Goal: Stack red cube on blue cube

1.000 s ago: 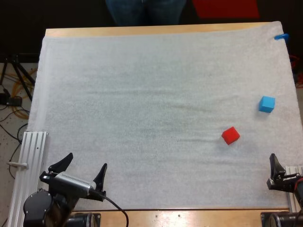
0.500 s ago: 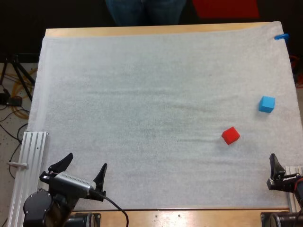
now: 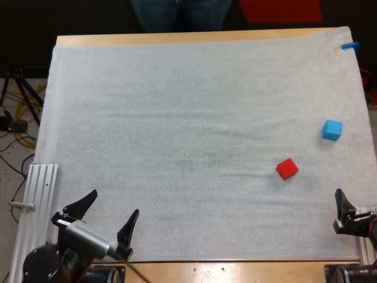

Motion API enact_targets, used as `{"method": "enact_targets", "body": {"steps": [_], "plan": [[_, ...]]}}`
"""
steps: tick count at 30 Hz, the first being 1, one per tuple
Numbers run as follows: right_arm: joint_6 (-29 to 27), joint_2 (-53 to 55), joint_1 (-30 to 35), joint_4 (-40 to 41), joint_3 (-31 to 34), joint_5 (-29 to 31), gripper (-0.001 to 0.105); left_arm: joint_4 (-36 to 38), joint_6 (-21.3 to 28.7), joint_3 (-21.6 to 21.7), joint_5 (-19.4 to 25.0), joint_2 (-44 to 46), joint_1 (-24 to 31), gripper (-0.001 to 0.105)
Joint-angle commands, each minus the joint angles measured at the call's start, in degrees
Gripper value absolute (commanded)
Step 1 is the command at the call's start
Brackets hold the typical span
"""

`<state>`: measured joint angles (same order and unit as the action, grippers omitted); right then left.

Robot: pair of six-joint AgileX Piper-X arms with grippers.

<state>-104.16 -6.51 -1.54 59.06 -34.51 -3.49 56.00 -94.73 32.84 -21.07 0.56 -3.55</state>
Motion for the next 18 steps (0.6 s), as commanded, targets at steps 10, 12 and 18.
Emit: {"method": "enact_targets", "body": {"steps": [10,12,18], "plan": [[-4.81,-14.7,-0.19,6.78,-14.07,-6.77,0.085,-0.59,-0.76,11.78,-0.6,-13.89,-11.64,0.087],[-5.5,-17.69,-0.72,8.24,-17.04,-8.34,0.085,-0.18,-0.76,14.1,-0.6,-16.77,-15.06,0.087],[-5.5,-23.93,-3.72,11.48,-22.05,-8.6,0.085,0.76,-0.53,17.53,-0.6,-22.48,-23.42,0.087]]}}
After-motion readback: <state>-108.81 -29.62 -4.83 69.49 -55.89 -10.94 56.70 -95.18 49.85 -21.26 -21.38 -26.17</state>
